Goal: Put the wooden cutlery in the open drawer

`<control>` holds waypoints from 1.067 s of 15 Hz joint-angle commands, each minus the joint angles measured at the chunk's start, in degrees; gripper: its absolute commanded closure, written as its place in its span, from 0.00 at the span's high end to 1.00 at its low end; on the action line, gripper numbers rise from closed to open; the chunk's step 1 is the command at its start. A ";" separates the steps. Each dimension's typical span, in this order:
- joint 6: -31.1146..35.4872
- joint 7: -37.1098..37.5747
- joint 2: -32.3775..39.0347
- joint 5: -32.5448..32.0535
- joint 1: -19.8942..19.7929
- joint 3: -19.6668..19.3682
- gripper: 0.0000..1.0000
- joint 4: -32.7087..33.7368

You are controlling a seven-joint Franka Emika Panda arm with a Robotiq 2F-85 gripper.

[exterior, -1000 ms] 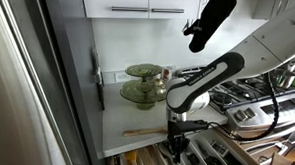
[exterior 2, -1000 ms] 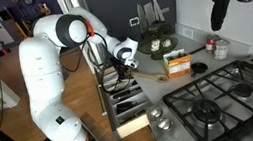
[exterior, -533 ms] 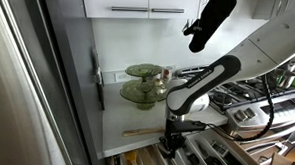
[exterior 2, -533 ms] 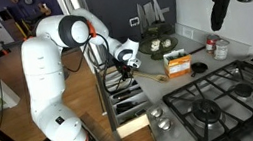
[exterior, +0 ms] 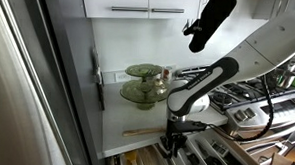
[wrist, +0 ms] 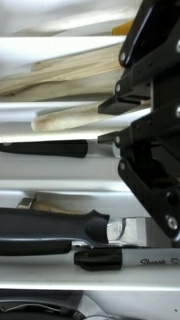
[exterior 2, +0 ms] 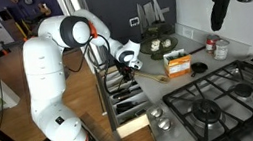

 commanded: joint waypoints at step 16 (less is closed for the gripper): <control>-5.07 30.90 -26.55 -13.64 -3.22 -2.28 1.00 -12.24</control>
